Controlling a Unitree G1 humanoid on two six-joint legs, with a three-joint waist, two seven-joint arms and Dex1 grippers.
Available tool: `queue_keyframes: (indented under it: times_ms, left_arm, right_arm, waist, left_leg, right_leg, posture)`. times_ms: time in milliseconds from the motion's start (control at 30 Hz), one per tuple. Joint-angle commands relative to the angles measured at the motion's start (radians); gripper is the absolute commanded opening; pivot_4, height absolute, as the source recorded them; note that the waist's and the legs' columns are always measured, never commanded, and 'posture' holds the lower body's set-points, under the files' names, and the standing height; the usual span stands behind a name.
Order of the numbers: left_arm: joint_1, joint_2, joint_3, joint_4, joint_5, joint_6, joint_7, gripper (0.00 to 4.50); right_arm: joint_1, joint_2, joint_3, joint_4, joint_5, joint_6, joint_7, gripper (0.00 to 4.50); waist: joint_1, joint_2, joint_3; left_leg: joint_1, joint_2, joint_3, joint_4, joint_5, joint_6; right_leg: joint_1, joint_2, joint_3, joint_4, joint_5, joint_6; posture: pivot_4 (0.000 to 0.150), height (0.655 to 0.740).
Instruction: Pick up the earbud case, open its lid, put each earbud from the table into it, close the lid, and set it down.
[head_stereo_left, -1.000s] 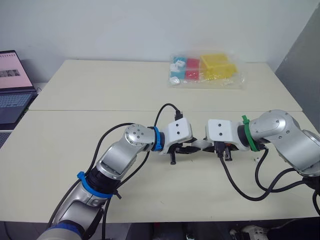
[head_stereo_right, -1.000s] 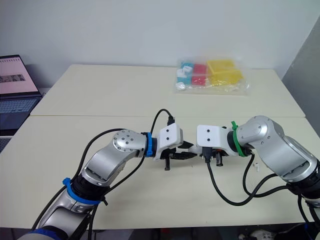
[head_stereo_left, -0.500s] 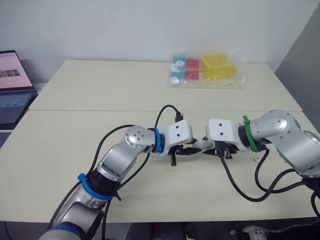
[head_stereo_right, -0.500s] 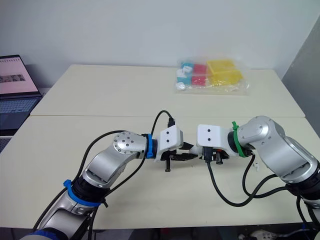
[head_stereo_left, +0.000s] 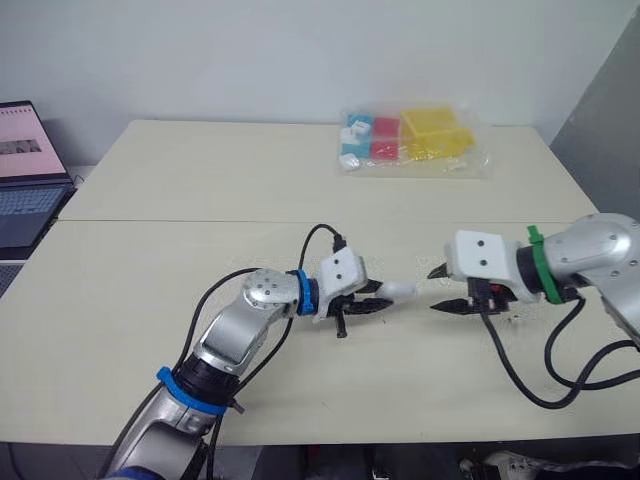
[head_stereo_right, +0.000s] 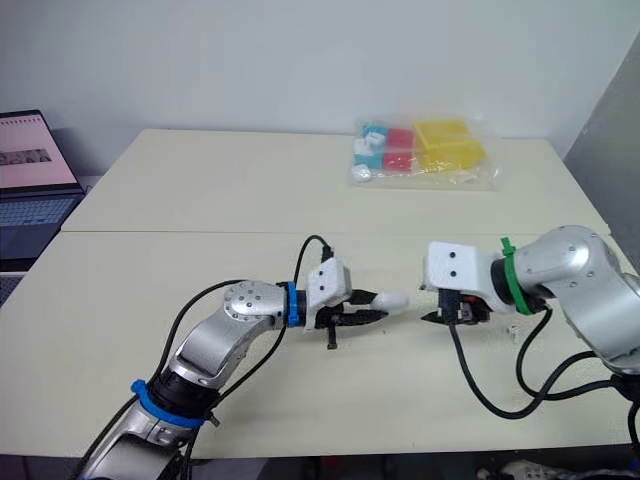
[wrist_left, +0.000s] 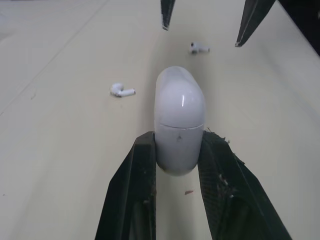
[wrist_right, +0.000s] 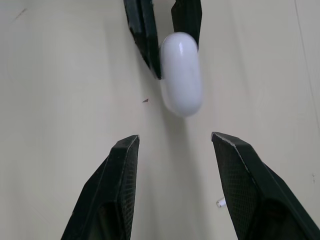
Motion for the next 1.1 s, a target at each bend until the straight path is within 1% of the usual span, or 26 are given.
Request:
queue_keyframes:
  times_ms: [33, 167, 267, 433, 533, 600, 667, 800, 1100]
  left_arm:
    - [0.048, -0.046, 0.108, 0.044, -0.075, -0.139, 0.007, 0.79]
    - [0.052, -0.037, 0.126, 0.049, -0.077, -0.169, -0.010, 0.79]
    - [0.042, -0.032, 0.152, 0.042, -0.109, -0.135, -0.010, 0.79]
    - [0.030, -0.031, 0.173, 0.025, -0.158, -0.083, -0.016, 0.79]
    - [0.034, -0.028, 0.172, 0.018, -0.156, -0.092, -0.021, 0.79]
    - [0.035, -0.029, 0.171, 0.016, -0.157, -0.091, -0.020, 0.79]
    - [0.035, -0.027, 0.166, 0.015, -0.155, -0.094, -0.026, 0.79]
    - [0.036, -0.024, 0.154, 0.005, -0.152, -0.103, -0.040, 0.79]
    - [0.038, -0.002, 0.129, -0.009, -0.124, -0.139, -0.074, 0.79]
  right_arm:
    - [0.037, -0.022, -0.152, -0.001, 0.058, -0.072, 0.026, 2.38]
    - [0.078, -0.016, -0.222, 0.000, 0.080, -0.095, 0.005, 2.38]
    - [0.104, 0.034, -0.265, -0.014, 0.095, -0.114, -0.049, 2.38]
    - [0.078, 0.127, -0.250, -0.048, 0.129, -0.078, -0.138, 2.38]
    - [0.068, 0.159, -0.234, -0.049, 0.133, -0.082, -0.163, 2.98]
    - [0.064, 0.162, -0.222, -0.048, 0.125, -0.090, -0.171, 3.63]
    - [0.054, 0.170, -0.182, -0.033, 0.065, -0.158, -0.189, 4.42]
    - [0.019, 0.211, -0.103, 0.021, -0.015, -0.239, -0.207, 4.50]
    - [-0.047, 0.268, -0.017, 0.117, -0.095, -0.298, -0.199, 4.50]
  waist:
    - [0.000, 0.000, 0.000]
    - [0.000, 0.000, 0.000]
    - [0.000, 0.000, 0.000]
    - [-0.001, 0.000, 0.000]
    - [-0.001, 0.000, 0.000]
    - [0.000, 0.000, 0.000]
    - [-0.001, 0.000, 0.000]
    - [-0.002, 0.000, 0.000]
    - [-0.001, 0.000, 0.000]
  left_leg:
    - [0.000, 0.000, 0.000, 0.000, 0.000, 0.000]
    - [0.001, 0.000, 0.000, 0.001, 0.000, 0.000]
    - [0.003, 0.000, 0.000, 0.001, 0.000, 0.000]
    - [0.002, 0.000, 0.000, 0.002, 0.000, 0.000]
    - [0.002, 0.000, 0.000, 0.003, 0.000, 0.000]
    - [0.002, 0.000, 0.000, 0.003, 0.000, 0.000]
    - [0.001, 0.000, 0.000, 0.003, 0.000, 0.000]
    - [0.002, 0.000, -0.001, 0.003, 0.000, 0.000]
    - [0.001, 0.000, 0.000, 0.004, 0.000, 0.000]
  right_leg:
    - [0.000, 0.000, 0.000, 0.000, 0.000, 0.000]
    - [0.002, 0.000, -0.001, 0.001, 0.000, 0.000]
    - [0.004, 0.000, 0.000, 0.000, 0.000, 0.000]
    - [0.003, 0.000, 0.000, 0.001, 0.001, 0.000]
    - [0.004, 0.000, 0.000, 0.001, 0.001, 0.000]
    - [0.004, 0.000, 0.000, 0.000, 0.001, 0.000]
    - [0.003, 0.000, 0.000, 0.000, 0.001, 0.001]
    - [0.003, 0.000, -0.001, 0.001, 0.001, 0.000]
    - [0.003, 0.000, 0.000, 0.001, 0.001, 0.000]
  posture:
    - [0.150, 0.7359]
    - [0.150, 0.7359]
    - [0.150, 0.7359]
    - [0.150, 0.7359]
    - [0.150, 0.7359]
    - [0.150, 0.7359]
    - [0.150, 0.7359]
    - [0.150, 0.7359]
    - [0.150, 0.7359]
